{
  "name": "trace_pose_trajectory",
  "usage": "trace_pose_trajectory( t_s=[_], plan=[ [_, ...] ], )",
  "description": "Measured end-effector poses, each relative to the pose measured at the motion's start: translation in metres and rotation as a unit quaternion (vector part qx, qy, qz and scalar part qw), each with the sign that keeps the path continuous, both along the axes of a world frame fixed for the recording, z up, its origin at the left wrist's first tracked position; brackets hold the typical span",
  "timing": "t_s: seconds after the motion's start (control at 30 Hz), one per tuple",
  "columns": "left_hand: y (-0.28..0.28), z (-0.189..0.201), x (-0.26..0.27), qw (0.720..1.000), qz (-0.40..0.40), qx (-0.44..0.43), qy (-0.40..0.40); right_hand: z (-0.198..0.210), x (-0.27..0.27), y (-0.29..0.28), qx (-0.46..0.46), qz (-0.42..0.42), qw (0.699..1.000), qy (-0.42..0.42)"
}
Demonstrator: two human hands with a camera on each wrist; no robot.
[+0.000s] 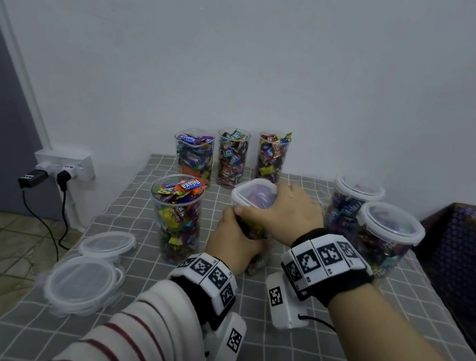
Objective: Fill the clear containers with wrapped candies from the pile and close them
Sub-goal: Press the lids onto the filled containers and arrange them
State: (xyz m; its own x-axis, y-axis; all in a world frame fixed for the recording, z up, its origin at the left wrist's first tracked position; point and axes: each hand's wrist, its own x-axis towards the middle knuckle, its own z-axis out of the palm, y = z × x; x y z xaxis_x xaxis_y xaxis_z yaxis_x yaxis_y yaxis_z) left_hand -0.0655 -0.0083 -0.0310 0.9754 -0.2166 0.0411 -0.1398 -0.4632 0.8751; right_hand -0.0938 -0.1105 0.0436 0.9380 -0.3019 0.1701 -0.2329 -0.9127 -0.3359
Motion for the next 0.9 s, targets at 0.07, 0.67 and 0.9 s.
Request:
trace_pose_trajectory(
  t_s=[0.07, 0.67, 0.9],
  plan=[
    [0.001, 0.000, -0.001, 1.000, -0.002, 0.001, -0.001, 0.001, -0.002, 0.004, -0.009, -0.008, 1.000, -0.001],
    [0.027, -0.004, -0.010, 0.991, -0.128, -0.027, 0.039, 0.032, -0.009, -0.009, 0.061, 0.089, 0.992, 0.067],
    [0.035, -0.006, -0.007, 0.974, -0.188, -0.081, 0.094, 0.021, -0.004, -0.010, 0.214, 0.136, 0.962, 0.103]
  ],
)
